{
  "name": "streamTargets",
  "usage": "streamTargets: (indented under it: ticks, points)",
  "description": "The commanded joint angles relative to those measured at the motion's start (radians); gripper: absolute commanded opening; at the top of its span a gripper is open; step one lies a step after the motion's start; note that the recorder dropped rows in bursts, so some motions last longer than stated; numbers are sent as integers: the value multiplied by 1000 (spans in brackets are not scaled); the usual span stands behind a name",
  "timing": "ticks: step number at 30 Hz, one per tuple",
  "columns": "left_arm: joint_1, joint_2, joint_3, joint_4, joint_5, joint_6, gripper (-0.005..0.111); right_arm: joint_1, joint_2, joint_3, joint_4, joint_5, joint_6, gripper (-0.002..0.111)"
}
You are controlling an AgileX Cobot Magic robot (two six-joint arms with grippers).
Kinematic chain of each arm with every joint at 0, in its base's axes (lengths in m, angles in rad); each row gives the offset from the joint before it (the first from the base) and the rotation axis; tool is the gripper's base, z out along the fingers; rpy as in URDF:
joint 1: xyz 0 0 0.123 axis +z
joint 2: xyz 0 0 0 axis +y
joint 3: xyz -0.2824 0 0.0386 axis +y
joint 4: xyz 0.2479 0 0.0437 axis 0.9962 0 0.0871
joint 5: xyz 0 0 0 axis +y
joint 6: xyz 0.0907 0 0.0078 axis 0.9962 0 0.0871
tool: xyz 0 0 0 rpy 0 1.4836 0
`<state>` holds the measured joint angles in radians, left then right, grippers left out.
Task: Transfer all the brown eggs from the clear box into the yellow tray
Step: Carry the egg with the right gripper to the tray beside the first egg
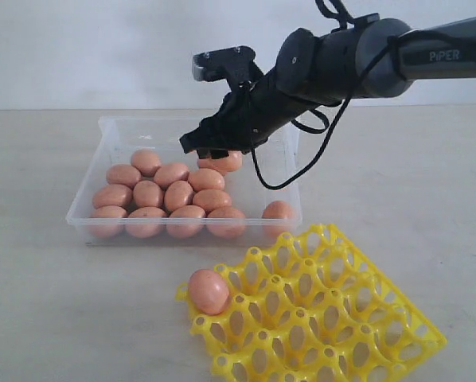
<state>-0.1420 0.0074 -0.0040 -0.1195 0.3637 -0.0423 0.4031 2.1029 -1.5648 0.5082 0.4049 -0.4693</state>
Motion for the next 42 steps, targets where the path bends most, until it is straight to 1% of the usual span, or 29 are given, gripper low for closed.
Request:
streamTargets:
  ticks: [1,7,14,19,24,30,34,36,39,42]
  points:
    - [-2,4,4,4,-9,4,4,-5,-97,112,63,-111,-10,0]
    - [-2,4,4,4,-9,4,4,-5,-241,327,68,-257,-12,0]
    - [-2,4,4,4,-9,4,4,-5,-432,507,75,-411,-10,0]
    - [-2,4,4,4,-9,4,4,-5,-608,632,75,-532,70,0]
    - [-2,4,4,4,-9,4,4,-5,-779,743,75,-557,130,0]
    - [-2,4,4,4,-9,4,4,-2,-909,800,65,-555,169,0]
    - [-2,4,4,4,-9,4,4,42,-939,805,62,-574,180,0]
    - [-2,4,4,4,-9,4,4,87,-939,805,41,-604,182,0]
    - [-2,4,4,4,-9,4,4,162,-939,805,-130,-653,196,0]
    - [-2,4,4,4,-9,4,4,232,-939,805,-226,-738,273,0]
